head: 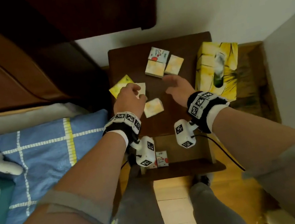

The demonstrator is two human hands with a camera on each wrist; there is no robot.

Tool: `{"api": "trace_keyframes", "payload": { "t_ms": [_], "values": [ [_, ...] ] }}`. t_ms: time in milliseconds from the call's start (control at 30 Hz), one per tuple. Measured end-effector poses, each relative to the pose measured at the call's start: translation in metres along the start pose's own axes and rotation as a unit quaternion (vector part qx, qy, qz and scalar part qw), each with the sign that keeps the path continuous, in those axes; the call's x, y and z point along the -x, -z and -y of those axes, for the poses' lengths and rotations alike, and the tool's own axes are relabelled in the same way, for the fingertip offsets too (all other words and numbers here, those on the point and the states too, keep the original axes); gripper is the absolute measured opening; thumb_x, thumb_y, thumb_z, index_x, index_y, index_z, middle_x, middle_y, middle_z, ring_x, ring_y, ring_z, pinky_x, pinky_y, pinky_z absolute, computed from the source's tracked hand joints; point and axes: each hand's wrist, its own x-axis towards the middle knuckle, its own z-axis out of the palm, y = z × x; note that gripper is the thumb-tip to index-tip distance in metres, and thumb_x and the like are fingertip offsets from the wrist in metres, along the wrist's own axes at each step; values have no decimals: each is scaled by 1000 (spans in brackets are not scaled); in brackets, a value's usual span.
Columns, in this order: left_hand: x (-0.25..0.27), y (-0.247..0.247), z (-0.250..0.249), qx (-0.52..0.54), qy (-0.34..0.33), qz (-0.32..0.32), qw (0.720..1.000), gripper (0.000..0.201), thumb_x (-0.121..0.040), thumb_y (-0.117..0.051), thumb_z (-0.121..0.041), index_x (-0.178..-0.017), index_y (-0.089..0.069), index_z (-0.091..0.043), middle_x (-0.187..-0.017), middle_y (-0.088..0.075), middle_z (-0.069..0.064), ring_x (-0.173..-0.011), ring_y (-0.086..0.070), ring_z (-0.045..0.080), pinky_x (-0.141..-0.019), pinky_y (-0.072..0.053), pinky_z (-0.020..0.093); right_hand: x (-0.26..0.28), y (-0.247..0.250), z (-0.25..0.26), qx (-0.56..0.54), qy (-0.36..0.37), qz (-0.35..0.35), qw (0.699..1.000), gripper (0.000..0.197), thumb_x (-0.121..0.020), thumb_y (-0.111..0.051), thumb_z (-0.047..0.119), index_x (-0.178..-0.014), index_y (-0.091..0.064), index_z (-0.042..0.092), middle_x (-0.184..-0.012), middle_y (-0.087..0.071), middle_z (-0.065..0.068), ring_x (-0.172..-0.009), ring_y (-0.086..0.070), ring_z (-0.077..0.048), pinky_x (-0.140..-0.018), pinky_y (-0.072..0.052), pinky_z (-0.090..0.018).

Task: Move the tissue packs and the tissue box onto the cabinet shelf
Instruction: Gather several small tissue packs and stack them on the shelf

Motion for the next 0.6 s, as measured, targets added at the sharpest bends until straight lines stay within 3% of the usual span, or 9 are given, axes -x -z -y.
{"api": "trace_keyframes", "payload": {
  "t_ms": [67,167,267,367,500,600],
  "values": [
    [-26,-3,-11,-37,-36,1,999,40,-86,-66,-23,-124,-56,-26,-125,-59,1,-114,-58,21,-88,-50,35,-22,6,5,49,1,-31,998,55,-87,-58,10,-137,-47,31,-143,-48,-5,-113,-55,-25,-93,-50,-38],
    [-70,-13,-27,-87,-80,52,992,67,-82,-70,-14,-141,-43,-30,-143,-43,7,-129,-50,27,-100,-48,39,-56,14,11,162,9,-72,984,74,-81,-67,12,-145,-36,30,-156,-30,-10,-142,-29,-33,-115,-30,-45],
    [-115,-32,-38,-126,-115,137,976,95,-79,-72,0,-153,-24,-34,-163,-12,8,-145,-32,32,-113,-39,44,-90,14,8,216,-21,-71,974,88,-79,-70,13,-151,-23,32,-163,-10,-9,-149,-8,-35,-118,-18,-48],
    [-151,-51,-42,-180,-149,207,950,106,-78,-68,10,-156,-13,-36,-166,13,2,-152,-12,31,-118,-26,40,-115,2,0,241,-25,-88,966,89,-76,-64,8,-152,-22,27,-162,-16,-6,-150,-9,-31,-118,-19,-45],
    [-177,-57,-47,-249,-210,221,919,98,-83,-65,1,-157,-11,-33,-166,2,6,-146,-24,39,-112,-34,45,-119,0,-7,246,-32,-142,958,84,-73,-60,3,-149,-31,24,-154,-31,-3,-144,-19,-31,-115,-25,-41],
    [-185,-58,-54,-317,-239,249,883,113,-72,-82,-14,-157,-9,-32,-160,-12,6,-136,-38,36,-100,-47,49,-116,4,-9,257,-60,-150,953,79,-78,-63,6,-147,-34,29,-152,-33,-2,-140,-21,-33,-108,-36,-44]
  ]
}}
